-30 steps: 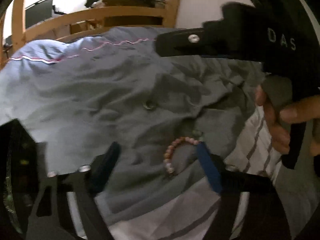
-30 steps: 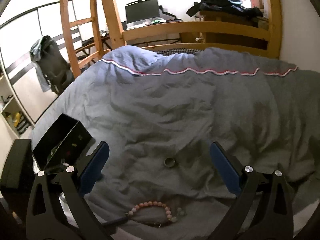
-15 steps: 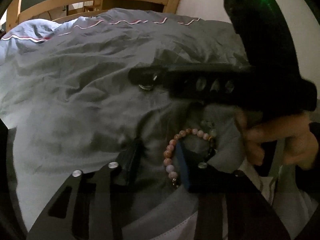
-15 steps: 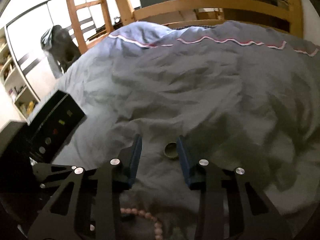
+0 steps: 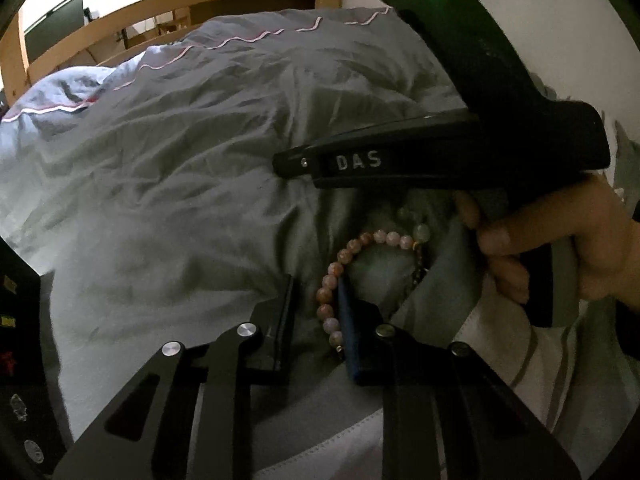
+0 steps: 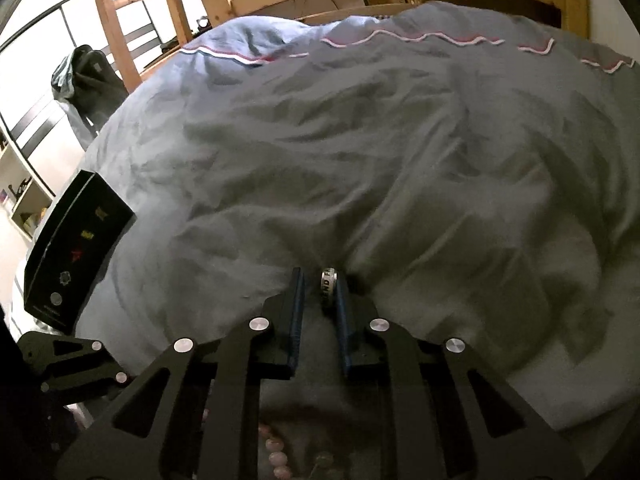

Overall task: Organize jewelry
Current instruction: 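Grasp the pink beaded bracelet with the left tool while the right tool grasps the silver ring, then carry the pink bracelet with the left tool while the right tool carries the silver ring to the box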

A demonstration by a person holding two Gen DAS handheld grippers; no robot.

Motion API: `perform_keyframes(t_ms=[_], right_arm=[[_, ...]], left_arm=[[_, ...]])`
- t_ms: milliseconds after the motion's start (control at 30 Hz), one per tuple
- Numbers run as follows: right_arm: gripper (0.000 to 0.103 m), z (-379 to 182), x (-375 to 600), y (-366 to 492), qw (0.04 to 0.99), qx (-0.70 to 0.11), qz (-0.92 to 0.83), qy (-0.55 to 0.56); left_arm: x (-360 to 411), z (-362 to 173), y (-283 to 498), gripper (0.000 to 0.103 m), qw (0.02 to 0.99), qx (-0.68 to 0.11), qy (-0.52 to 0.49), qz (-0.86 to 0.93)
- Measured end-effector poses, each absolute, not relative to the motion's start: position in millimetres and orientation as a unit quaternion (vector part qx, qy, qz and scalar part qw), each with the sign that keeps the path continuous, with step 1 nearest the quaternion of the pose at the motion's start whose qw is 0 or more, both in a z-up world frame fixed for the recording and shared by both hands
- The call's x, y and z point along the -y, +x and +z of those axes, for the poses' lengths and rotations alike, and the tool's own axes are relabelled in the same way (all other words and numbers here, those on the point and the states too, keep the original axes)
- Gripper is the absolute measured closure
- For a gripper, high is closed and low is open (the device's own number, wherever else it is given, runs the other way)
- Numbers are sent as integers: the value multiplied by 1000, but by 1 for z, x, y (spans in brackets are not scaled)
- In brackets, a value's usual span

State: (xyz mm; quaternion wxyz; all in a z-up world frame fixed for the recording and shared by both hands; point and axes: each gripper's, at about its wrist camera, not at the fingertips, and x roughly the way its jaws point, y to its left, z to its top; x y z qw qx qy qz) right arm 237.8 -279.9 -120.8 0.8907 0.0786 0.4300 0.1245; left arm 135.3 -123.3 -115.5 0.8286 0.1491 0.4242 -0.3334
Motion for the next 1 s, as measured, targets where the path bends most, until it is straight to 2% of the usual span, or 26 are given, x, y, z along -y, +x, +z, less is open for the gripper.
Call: perform_keyframes(t_ms=[67,133,533,1000], right_arm=[[87,-120,280,237,893,-427,123,76],[87,-119,280,236,895,-422,122,75],[88,-99,287,232,914,-375,121,98],[88,-82,282,224,923,-355,118,89]], left_arm=[[122,-115,138,83,829,-425,146,-333],[119,-112,139,93,832,-422,147,-328],[84,-77,160,95,869,-387,94,-295],[71,-44,155,95,883,-370,97,-272]])
